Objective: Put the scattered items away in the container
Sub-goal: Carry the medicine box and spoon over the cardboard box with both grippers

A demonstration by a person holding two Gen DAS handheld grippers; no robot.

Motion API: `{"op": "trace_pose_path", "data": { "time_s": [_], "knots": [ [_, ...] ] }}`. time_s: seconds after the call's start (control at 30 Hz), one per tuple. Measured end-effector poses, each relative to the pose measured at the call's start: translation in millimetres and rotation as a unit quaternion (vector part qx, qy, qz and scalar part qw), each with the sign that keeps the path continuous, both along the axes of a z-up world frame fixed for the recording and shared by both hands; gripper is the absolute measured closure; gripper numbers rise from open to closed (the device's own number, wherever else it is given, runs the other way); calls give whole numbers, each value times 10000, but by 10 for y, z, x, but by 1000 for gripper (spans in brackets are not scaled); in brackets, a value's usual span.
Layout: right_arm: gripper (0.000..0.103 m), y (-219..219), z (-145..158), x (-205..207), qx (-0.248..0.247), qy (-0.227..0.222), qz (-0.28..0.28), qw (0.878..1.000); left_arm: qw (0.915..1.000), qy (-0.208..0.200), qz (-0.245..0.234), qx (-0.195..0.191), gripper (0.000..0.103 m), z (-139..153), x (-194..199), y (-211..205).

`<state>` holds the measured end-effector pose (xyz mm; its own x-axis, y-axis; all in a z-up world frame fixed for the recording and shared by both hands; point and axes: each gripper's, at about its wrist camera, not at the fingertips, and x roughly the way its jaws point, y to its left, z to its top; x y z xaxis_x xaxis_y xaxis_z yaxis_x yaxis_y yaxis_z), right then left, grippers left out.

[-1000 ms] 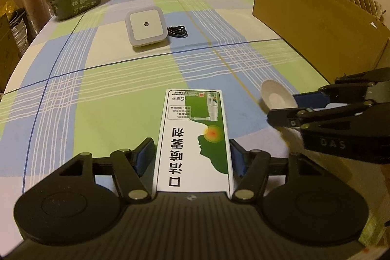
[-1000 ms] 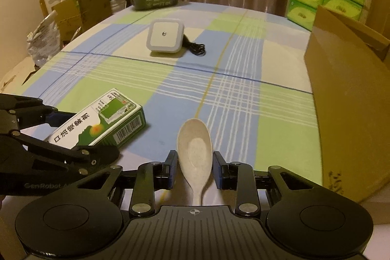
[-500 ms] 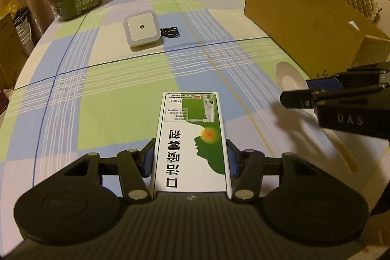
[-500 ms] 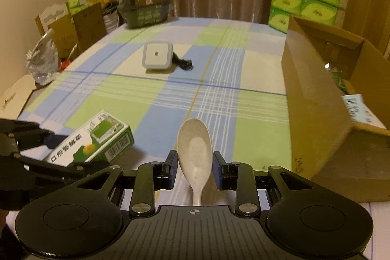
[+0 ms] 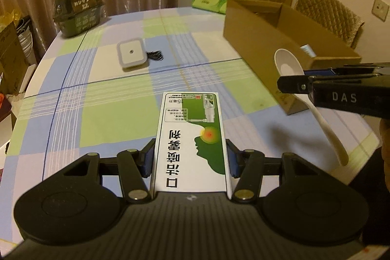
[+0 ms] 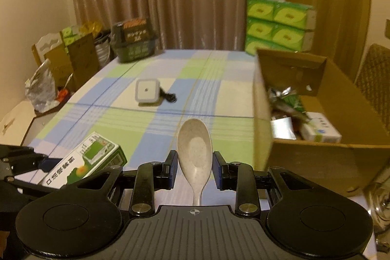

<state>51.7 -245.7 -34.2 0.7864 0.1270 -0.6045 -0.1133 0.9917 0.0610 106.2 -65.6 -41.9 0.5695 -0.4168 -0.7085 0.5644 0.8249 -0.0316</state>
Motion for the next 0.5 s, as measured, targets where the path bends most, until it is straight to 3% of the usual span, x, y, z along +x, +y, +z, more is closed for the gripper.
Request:
{"op": "trace_pose_path", "data": {
  "time_s": [0.5],
  "knots": [
    [76,-559,348,-297,143,-327,-582,9977,9986,-160,-473,-147,52,323,-344,-487]
  ]
}}
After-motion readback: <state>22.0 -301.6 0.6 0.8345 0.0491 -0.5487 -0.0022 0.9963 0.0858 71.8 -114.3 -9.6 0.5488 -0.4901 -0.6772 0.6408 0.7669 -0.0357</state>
